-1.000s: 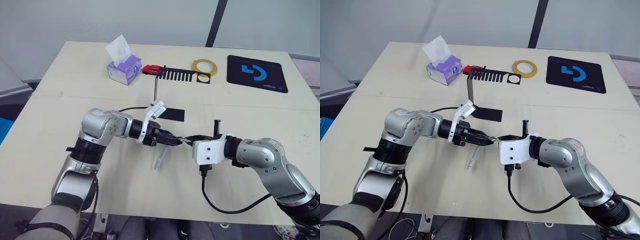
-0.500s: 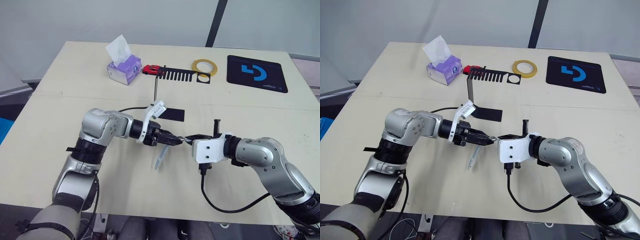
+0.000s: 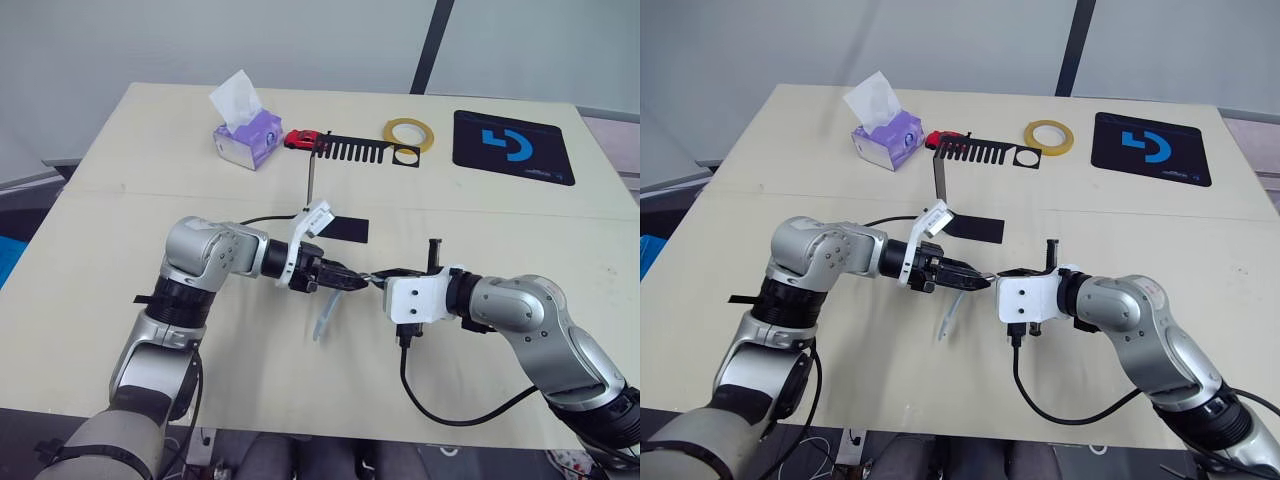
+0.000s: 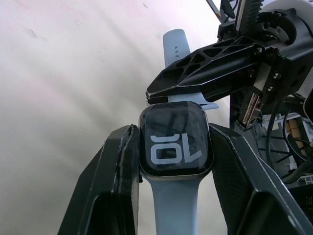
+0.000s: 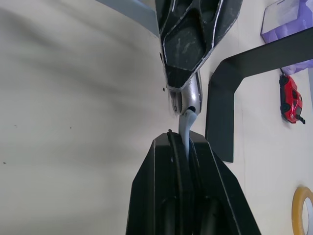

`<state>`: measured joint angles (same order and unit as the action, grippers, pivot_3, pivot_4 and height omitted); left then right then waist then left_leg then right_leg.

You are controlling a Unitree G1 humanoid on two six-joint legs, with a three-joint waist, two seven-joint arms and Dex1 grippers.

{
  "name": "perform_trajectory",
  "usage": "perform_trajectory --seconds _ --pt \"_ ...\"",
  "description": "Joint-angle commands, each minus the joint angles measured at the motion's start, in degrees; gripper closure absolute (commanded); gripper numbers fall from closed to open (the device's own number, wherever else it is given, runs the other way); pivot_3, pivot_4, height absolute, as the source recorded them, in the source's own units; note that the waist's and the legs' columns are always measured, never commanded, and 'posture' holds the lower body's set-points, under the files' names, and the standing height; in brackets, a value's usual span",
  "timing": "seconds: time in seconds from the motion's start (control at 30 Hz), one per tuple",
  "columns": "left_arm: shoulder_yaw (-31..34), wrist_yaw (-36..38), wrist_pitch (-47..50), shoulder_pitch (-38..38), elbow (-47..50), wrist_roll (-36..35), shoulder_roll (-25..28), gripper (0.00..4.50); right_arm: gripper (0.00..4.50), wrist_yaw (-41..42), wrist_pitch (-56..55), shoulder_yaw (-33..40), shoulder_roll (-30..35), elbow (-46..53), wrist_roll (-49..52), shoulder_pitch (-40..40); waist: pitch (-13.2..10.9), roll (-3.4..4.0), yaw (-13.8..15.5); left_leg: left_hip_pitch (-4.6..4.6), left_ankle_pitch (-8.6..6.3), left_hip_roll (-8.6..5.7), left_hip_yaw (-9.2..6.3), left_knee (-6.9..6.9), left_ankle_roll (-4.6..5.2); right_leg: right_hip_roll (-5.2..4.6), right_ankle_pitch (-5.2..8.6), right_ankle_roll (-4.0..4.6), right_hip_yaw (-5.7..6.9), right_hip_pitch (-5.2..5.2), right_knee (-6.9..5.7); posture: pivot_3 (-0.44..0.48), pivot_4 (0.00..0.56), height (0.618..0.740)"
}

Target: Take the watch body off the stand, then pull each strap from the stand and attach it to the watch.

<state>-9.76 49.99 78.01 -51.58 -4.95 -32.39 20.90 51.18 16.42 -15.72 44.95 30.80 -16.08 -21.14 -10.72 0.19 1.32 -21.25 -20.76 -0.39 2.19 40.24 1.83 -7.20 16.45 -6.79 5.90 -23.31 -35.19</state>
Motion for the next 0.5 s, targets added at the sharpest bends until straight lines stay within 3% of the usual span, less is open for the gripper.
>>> perform_trajectory --seconds 0.03,0.5 --pt "1.05 0.9 -0.11 -1.65 3.1 -3.02 -0.87 2.83 4.5 0.07 0.38 0.21 -0.16 0.74 -0.92 -0.84 0.0 0.0 0.0 0.0 0.0 0.0 0.0 0.0 0.0 0.0 0.0 0.0 0.0 0.0 0.0 0.0 0.15 0.738" --pt "1.57 0.16 0.62 -1.74 3.6 -3.86 -1.6 2.83 4.5 0.35 0.6 0.19 -0.4 0.68 -1.56 -0.81 0.0 0.0 0.0 0.0 0.0 0.0 0.0 0.0 0.0 0.0 0.0 0.0 0.0 0.0 -0.01 0.0 0.15 0.738"
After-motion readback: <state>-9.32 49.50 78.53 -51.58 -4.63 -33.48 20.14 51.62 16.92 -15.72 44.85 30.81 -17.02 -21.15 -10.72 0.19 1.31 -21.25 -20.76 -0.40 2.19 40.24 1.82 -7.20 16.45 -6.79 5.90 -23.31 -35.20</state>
